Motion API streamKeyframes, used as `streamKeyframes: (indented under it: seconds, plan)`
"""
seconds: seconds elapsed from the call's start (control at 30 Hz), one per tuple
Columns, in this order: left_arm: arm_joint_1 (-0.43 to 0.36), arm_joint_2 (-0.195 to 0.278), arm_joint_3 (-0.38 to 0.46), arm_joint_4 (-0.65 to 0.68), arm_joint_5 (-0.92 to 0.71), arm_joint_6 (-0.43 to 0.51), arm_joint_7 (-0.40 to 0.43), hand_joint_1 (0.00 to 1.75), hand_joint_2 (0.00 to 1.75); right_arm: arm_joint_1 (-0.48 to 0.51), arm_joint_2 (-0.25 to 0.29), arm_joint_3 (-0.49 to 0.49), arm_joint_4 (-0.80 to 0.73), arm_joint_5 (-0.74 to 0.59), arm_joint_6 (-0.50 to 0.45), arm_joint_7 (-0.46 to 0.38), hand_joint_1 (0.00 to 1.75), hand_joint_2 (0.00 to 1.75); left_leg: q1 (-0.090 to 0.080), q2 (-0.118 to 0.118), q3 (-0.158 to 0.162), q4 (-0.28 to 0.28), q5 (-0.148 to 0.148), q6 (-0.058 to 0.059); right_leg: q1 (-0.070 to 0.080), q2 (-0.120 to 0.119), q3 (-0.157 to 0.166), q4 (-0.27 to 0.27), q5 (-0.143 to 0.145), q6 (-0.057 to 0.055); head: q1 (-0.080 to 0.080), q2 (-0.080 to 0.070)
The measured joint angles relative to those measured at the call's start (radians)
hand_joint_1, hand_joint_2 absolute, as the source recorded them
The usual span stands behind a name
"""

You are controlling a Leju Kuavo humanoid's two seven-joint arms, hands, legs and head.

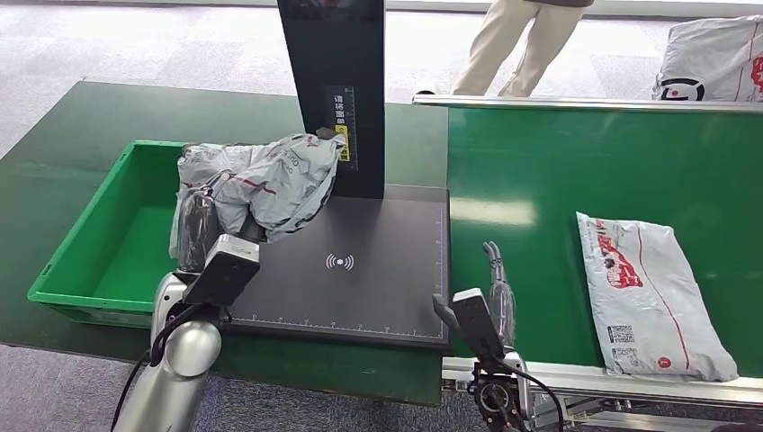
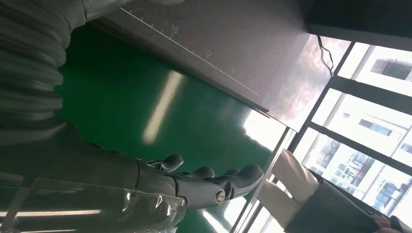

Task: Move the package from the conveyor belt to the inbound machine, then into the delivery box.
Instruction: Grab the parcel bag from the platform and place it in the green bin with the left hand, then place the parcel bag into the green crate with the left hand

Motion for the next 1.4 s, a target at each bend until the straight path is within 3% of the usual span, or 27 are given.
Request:
streamKeyframes:
  seconds: [0.3, 0.93, 1.4]
  plan:
    - [-0.105, 0.005, 0.044, 0.189, -0.018, 0.041, 0.040, 1.61, 1.75, -0.004, 0.008, -0.003, 0.000, 0.004, 0.002, 0.006, 0.00, 1.75, 0.000, 0.000, 0.000, 0.000, 0.000, 0.000, 0.000, 0.000, 0.000, 0.000, 0.000, 0.000, 0.000, 0.000]
    - [-0.341, 0.016, 0.167, 0.739, -0.094, 0.117, 0.070, 1.65, 1.75, -0.045, 0.018, 0.029, 0.060, -0.042, 0.022, 0.020, 0.00, 1.75, 0.000, 0.000, 0.000, 0.000, 0.000, 0.000, 0.000, 0.000, 0.000, 0.000, 0.000, 0.000, 0.000, 0.000]
    - [-0.406, 0.060, 0.196, 0.914, -0.154, 0.159, 0.139, 1.59, 1.75, -0.043, 0.007, 0.037, 0.111, -0.058, 0.017, 0.023, 0.00, 1.75, 0.000, 0.000, 0.000, 0.000, 0.000, 0.000, 0.000, 0.000, 0.000, 0.000, 0.000, 0.000, 0.000, 0.000]
